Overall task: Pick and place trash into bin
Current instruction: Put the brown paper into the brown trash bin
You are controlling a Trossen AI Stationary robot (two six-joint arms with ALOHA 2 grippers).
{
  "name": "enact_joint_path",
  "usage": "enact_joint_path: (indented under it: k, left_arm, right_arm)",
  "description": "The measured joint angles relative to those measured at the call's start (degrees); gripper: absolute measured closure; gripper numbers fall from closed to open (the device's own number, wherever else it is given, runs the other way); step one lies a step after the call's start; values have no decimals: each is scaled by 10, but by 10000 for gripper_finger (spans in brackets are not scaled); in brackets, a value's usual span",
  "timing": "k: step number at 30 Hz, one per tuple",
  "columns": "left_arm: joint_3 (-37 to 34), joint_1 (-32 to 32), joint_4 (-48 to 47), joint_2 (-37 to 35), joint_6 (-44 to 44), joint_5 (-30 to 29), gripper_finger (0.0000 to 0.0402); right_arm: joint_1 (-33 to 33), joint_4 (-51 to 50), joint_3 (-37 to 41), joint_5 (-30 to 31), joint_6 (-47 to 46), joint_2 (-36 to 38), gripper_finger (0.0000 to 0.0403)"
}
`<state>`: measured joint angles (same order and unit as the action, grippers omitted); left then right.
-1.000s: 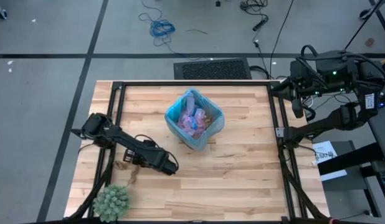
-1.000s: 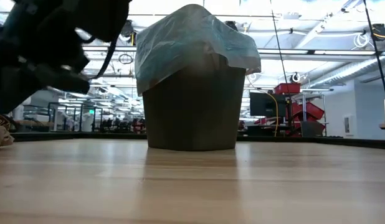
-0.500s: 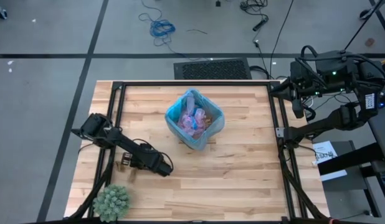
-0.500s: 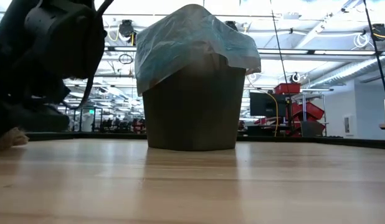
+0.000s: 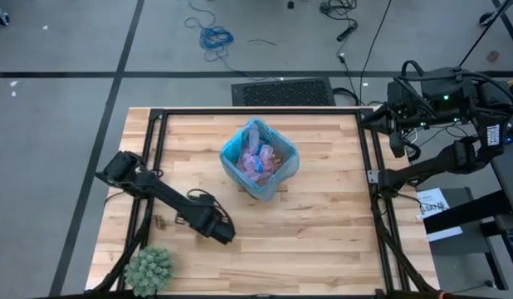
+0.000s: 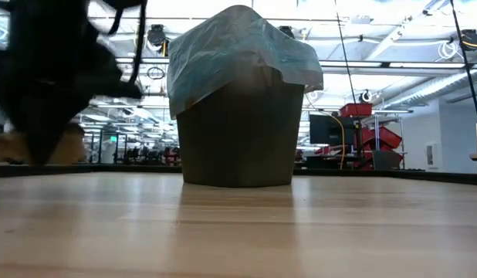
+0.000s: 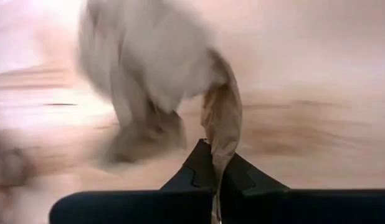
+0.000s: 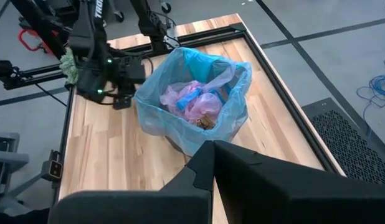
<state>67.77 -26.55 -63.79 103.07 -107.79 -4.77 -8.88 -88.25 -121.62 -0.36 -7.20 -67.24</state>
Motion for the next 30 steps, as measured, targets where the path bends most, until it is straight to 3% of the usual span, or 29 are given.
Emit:
enact_joint_path:
  k: [10, 14, 22, 25, 30]
  left_arm:
    - [240, -5, -88, -1, 57, -171, 400]
    - [368, -5, -131, -1, 113, -234, 400]
    - [626, 12, -131, -1, 277, -355, 401]
    - [672, 47, -106, -10, 335, -360, 401]
    - [649, 136, -22, -49, 396, -249, 401]
  right_arm:
    - [0, 0, 0, 0, 16, 4, 403]
    - [0, 0, 0, 0, 19, 5, 403]
    - [0, 0, 0, 0, 26, 5, 403]
    - [0, 0, 0, 0, 28, 6, 403]
    - [0, 2, 0, 1, 29, 11, 403]
